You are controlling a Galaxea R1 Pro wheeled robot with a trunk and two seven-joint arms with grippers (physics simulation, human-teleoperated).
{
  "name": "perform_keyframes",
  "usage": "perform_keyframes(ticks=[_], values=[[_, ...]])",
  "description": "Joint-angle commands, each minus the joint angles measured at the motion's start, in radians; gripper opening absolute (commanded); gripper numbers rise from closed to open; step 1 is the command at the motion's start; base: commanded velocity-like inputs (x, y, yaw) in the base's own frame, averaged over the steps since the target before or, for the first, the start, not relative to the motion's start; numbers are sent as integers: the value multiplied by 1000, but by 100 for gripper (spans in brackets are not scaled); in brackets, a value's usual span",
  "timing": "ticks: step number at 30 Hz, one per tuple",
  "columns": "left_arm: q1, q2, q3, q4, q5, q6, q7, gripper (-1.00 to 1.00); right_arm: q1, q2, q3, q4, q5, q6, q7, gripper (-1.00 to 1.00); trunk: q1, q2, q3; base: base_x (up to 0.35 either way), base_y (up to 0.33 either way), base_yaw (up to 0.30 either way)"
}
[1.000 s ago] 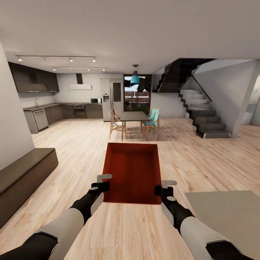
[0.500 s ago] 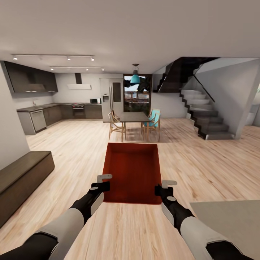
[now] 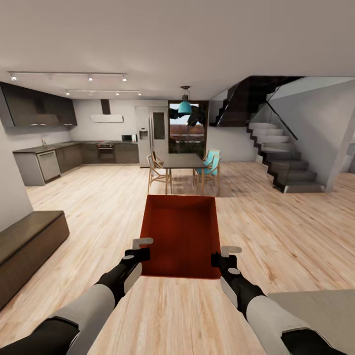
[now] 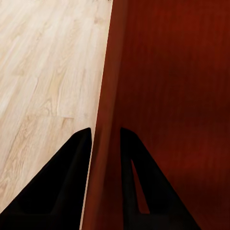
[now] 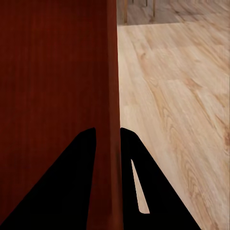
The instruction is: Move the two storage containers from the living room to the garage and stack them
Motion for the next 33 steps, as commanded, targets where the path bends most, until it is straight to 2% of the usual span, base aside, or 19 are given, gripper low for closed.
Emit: perform_keyframes(ticks=[1,33], values=[[0,22,-5,23,4,7,38,-100,-2,-1,-21,-3,4,-6,-92,-100,1,-1,-1,326,0,0],[0,22,-5,23,4,7,38,-100,-2,-1,-20,-3,4,-6,-94,-100,1,-1,-1,326,0,0]])
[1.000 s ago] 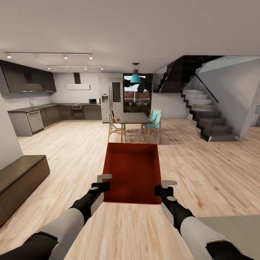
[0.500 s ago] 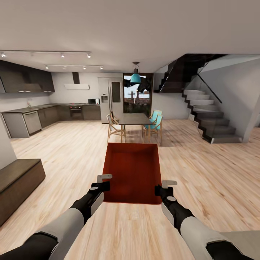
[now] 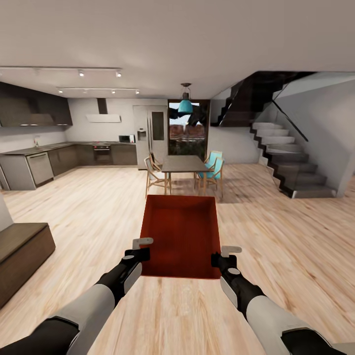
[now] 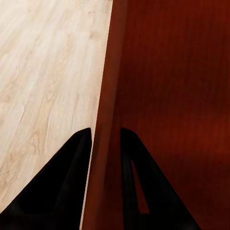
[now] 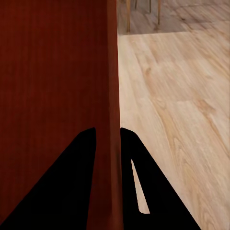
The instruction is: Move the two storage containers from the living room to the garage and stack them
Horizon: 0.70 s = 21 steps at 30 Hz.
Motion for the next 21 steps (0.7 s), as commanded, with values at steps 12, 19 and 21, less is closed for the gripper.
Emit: perform_keyframes(ticks=[12,19,21], values=[[0,22,-5,23,4,7,39,-100,-2,0,-20,-3,4,-6,-94,-100,1,-1,-1,326,0,0],[0,22,-6,24,4,6,39,-100,-2,0,-20,-3,4,-6,-92,-100,1,-1,-1,326,0,0],[0,22,-5,24,4,7,39,-100,-2,0,-20,-3,4,-6,-91,-100,1,-1,-1,326,0,0]])
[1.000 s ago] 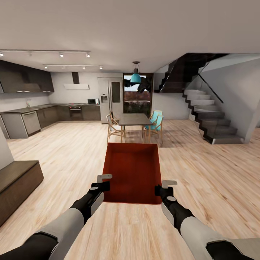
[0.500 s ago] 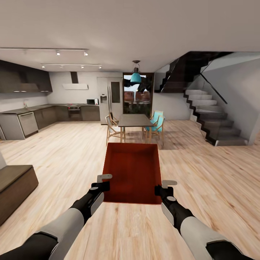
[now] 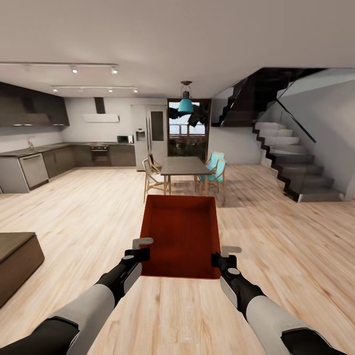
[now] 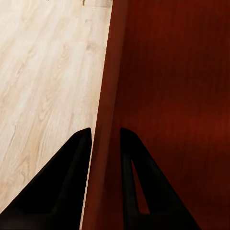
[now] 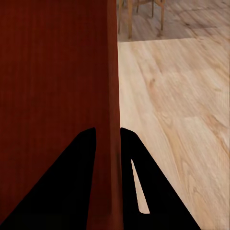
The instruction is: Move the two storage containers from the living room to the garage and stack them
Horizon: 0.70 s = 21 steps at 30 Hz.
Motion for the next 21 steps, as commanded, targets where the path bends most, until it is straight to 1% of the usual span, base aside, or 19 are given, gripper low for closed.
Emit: perform_keyframes(ticks=[1,5,15,19,21], values=[[0,21,-6,24,4,7,40,-100,-2,-1,-20,-3,4,-5,-90,-100,1,-1,-1,326,0,-20],[0,21,-6,24,4,6,40,-100,-2,-1,-20,-3,4,-5,-93,-100,1,-1,-1,326,0,-158],[0,21,-5,24,4,4,40,-100,-2,-1,-20,-3,4,-4,-93,-100,1,-1,-1,326,0,-279],[0,21,-6,26,4,-31,40,-100,-2,-1,-20,-3,4,-4,-92,-100,1,-1,-1,326,0,-287],[0,21,-6,27,4,-36,40,-100,-2,-1,-20,-3,4,-4,-92,-100,1,-1,-1,326,0,-287]])
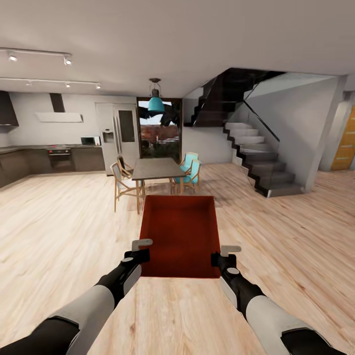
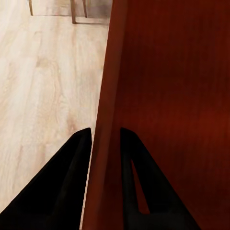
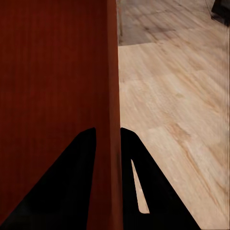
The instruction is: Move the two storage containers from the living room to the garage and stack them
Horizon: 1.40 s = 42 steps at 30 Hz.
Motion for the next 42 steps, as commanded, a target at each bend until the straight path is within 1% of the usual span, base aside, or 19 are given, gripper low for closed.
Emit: perform_keyframes(ticks=[1,42], values=[[0,20,-9,-5,-12,5,53,-100,-2,-1,-32,2,-10,-5,-84,-100,1,-1,-1,326,0,-287],[0,22,-8,-3,-10,6,53,-100,-2,-1,-32,2,-10,-5,-84,-100,1,-1,-1,326,0,-287]])
